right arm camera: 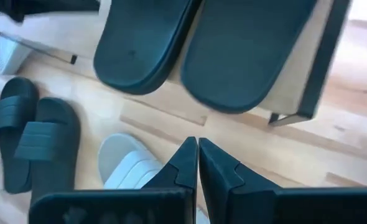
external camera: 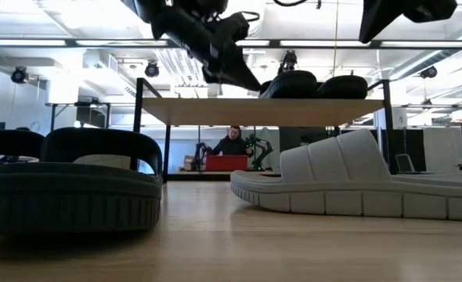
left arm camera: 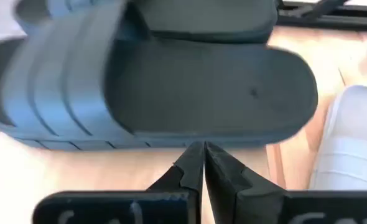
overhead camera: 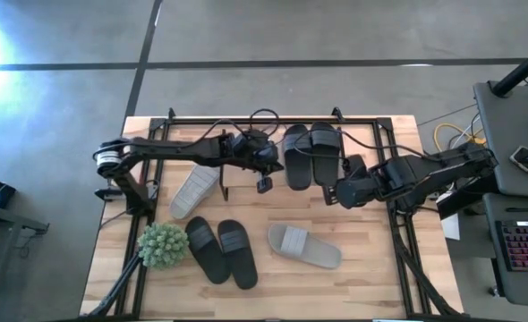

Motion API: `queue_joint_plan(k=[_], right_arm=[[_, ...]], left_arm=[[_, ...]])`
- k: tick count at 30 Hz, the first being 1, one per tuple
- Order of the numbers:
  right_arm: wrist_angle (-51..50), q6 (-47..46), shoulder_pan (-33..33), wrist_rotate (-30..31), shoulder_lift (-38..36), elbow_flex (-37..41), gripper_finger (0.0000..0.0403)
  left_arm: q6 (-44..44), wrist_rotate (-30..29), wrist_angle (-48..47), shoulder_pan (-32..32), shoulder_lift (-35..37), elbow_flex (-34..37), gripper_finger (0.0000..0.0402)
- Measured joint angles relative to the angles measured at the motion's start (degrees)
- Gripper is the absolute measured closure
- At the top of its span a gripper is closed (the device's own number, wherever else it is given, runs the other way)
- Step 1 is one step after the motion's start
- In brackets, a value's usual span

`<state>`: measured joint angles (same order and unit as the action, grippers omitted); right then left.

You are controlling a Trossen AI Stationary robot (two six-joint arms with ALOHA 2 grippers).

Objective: Pick and place slides into the shelf
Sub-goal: Put the right black slipper on the shelf

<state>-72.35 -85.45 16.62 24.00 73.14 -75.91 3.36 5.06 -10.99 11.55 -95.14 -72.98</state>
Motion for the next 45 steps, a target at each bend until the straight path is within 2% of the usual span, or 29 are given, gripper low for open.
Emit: queue_joint_plan(k=[6,11,16,19,23,25,27,30,33,36,39,45], right_arm=[[-1.15,-0.02,-0.02,1.6,0.0,-0.66,0.0394],[-1.2,0.09,0.0,1.58,0.02,-0.14,0.0394],[-1.53,2.02,0.0,1.53,0.01,-0.35,0.0394],[-1.55,3.01,0.0,1.49,0.0,-0.47,0.0394],[2.46,9.84,0.0,-0.51,0.06,-0.47,0.0394],[9.81,18.58,0.42,-2.69,0.72,-0.47,0.0394],[18.57,29.56,1.09,-5.01,2.05,-0.47,0.0394],[24.7,41.06,1.31,-6.49,5.1,-1.24,0.0394],[25.4,48.92,0.84,-6.7,9.18,-3.33,0.0394],[25.97,52.43,0.47,-9.18,13.91,-6.61,0.0394],[24.96,54.95,0.57,-12.21,18.89,-11.41,0.0386],[15.15,54.74,1.4,-12.36,28.07,-22.97,0.0331]], left_arm=[[0.01,-0.23,2.62,0.92,-3.68,0.04,0.0402],[0.02,-1.36,1.49,1.57,-3.38,-0.08,0.0402],[-0.01,-1.4,-13.89,1.69,2.44,0.22,0.0402],[-1.2,-1.53,-23.2,-0.7,7.87,0.51,0.0402],[-3.72,-3.0,-30.16,-7.9,18.07,0.93,0.0402],[-5.13,-7.44,-34.74,-12.98,22.52,1.34,0.0402],[-8.29,-14.58,-39.58,-18.44,26.3,1.62,0.0402],[-20.31,-26.04,-46.4,-26.43,31.58,2.05,0.0402],[-32.79,-30.99,-52.06,-33.86,35.0,2.62,0.0402],[-41.85,-31.89,-55.88,-40.88,36.11,3.44,0.0402],[-46.46,-32.48,-56.46,-46.59,36.13,4.99,0.0402],[-50.97,-31.73,-57.73,-55.9,32.37,8.91,0.0402]])
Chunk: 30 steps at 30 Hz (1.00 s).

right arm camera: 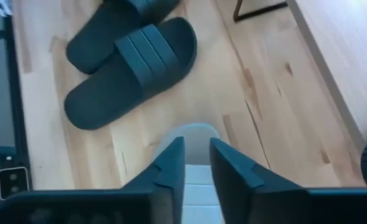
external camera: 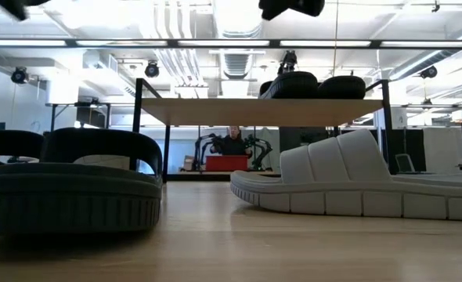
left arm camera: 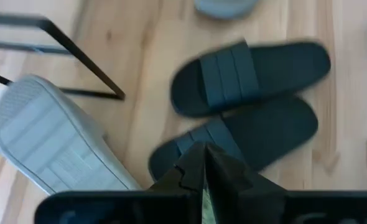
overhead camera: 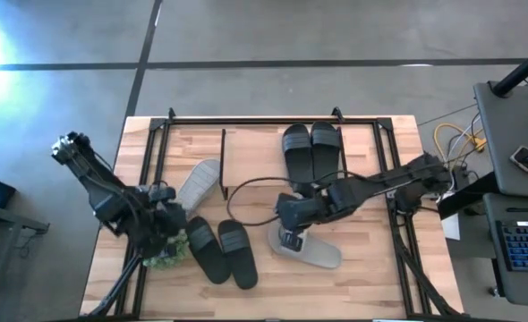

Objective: Pick and place slides into the shelf
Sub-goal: Put the right black slipper on the shelf

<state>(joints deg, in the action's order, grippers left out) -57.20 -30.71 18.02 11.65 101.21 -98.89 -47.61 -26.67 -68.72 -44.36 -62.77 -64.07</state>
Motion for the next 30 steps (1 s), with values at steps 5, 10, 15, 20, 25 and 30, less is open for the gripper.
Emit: queue_joint_plan(k=[5,10,15,20,25,30], right_arm=[[-3.65,-2.63,1.89,0.62,6.32,-7.31,0.0272],[-4.1,4.57,6.69,7.94,14.36,-13.94,0.0237],[-4.24,10.15,8.62,16.72,23.72,-20.66,0.0232],[-3.78,15.98,6.94,16.51,32.11,-28.45,0.0232],[-3.99,22.92,6.27,12.65,39.64,-34.72,0.0232],[-1.07,24.73,6.28,16.7,42.27,-36.02,0.0232]], left_arm=[[-3.95,0.75,0.06,-6.01,-1.9,2.06,0.0402],[-9.97,0.44,-1.31,-12.6,-1.99,2.2,0.0402],[-14.49,-3.81,-3.3,-16.96,-1.74,2.22,0.0402],[-16.62,-8.65,-6.06,-17.21,-1.67,2.22,0.0402],[-17.57,-11.25,-6.52,-17.12,-1.23,2.22,0.0402],[-21.1,-11.38,-7.54,-17.12,-1.08,2.22,0.0402]])
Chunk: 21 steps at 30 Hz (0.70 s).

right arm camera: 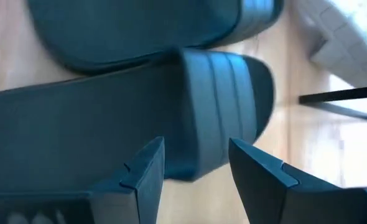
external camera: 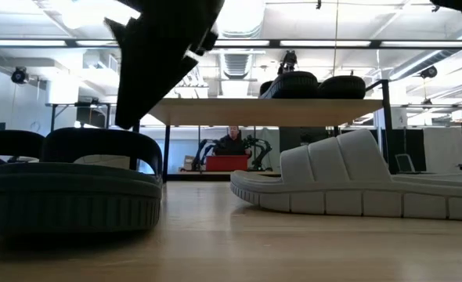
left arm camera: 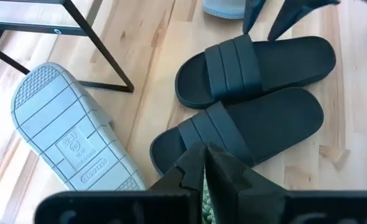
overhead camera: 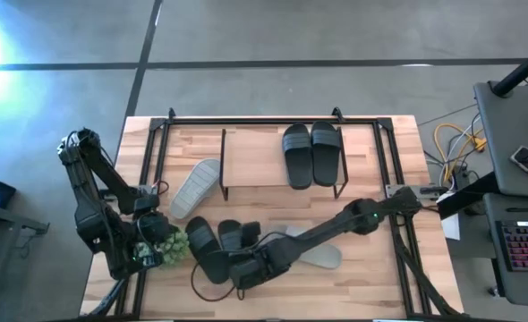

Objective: Pick and place slides into the shelf
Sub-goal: Put the right black slipper on the shelf

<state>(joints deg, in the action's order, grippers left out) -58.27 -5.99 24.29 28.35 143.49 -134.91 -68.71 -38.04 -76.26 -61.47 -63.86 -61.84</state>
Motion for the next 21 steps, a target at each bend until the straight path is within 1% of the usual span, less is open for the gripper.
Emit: queue_joint_plan(k=[2,4,9,16,21], right_arm=[[0.44,-0.21,-0.23,3.15,0.38,0.02,0.0232],[1.54,0.14,-0.71,4.34,0.48,0.02,0.0232],[3.69,2.12,-1.82,-0.14,1.05,0.02,0.0232],[4.64,5.02,-1.86,-1.13,1.87,0.04,0.0232],[4.49,5.2,-1.31,-1.49,0.46,0.04,0.0232]], left_arm=[[0.02,-0.01,0.04,-0.02,-0.1,0.0,0.0402],[0.04,0.0,-0.01,-0.02,-0.27,0.0,0.0402],[0.04,-0.02,-1.32,0.0,-0.5,0.05,0.0402],[0.04,0.01,-2.14,0.0,-0.49,0.11,0.0402],[0.04,0.02,-2.41,0.0,-0.49,0.28,0.0402]])
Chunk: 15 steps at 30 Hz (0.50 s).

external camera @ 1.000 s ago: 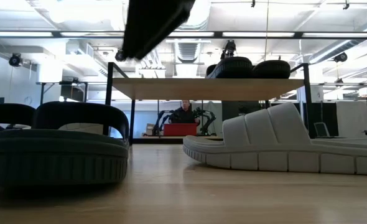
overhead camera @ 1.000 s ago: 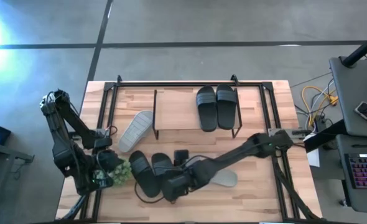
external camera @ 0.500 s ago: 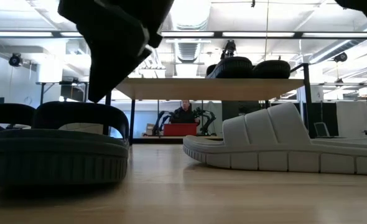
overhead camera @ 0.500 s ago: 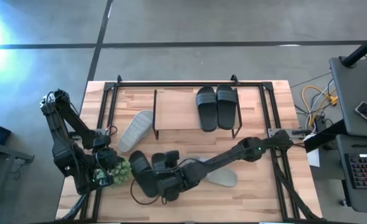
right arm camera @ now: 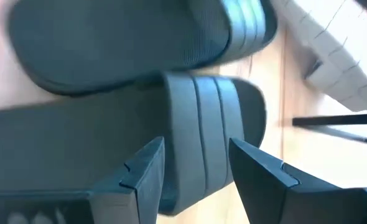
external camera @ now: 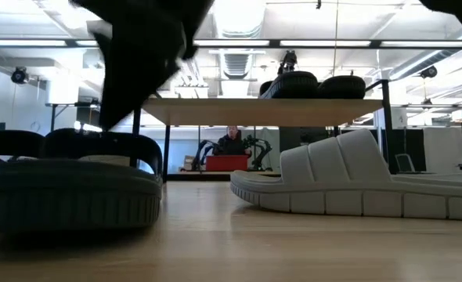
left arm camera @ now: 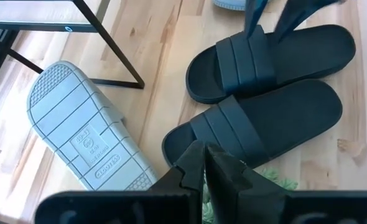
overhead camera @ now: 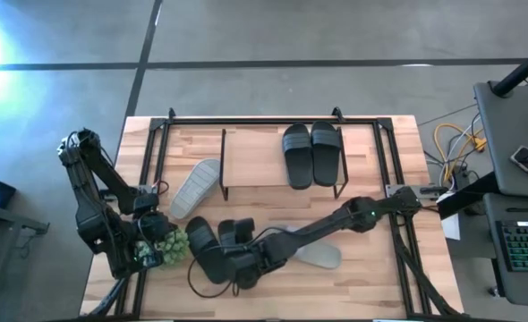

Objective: Pick and place slides into the shelf
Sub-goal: Put the right black slipper on the shelf

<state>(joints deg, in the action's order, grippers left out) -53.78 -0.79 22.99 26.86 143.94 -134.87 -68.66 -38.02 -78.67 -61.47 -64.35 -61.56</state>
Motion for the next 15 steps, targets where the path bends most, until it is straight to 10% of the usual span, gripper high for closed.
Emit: queue_joint_plan(k=[15], right_arm=[[2.61,-2.13,-0.29,-0.03,-0.28,2.35,0.0232]], left_arm=[[0.0,0.02,-0.05,0.0,-0.01,0.22,0.0402]])
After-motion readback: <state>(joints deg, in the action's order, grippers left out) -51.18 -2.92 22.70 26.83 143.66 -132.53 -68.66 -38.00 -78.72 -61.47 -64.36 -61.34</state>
